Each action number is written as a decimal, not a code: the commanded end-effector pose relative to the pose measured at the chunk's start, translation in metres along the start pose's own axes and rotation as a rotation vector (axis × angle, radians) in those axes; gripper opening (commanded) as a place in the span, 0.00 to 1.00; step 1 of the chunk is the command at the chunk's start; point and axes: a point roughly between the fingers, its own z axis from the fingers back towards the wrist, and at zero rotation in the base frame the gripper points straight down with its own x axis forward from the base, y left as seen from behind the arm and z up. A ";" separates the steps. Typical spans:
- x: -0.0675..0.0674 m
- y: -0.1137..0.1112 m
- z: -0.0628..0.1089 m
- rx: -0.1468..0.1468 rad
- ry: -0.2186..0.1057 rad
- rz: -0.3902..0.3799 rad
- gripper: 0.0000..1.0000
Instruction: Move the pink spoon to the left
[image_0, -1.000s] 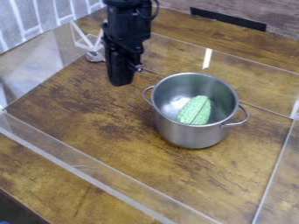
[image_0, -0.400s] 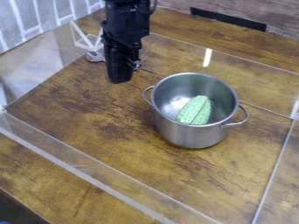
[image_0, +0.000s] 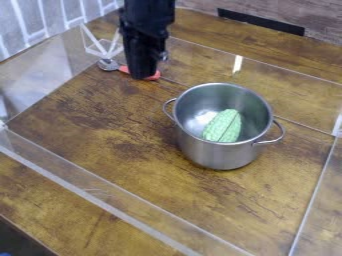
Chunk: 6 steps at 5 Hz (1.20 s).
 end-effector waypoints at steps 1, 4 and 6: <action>0.013 -0.002 0.020 0.051 -0.068 0.025 0.00; 0.023 0.002 0.011 0.053 -0.088 0.018 1.00; 0.037 0.001 0.012 0.061 -0.116 0.041 0.00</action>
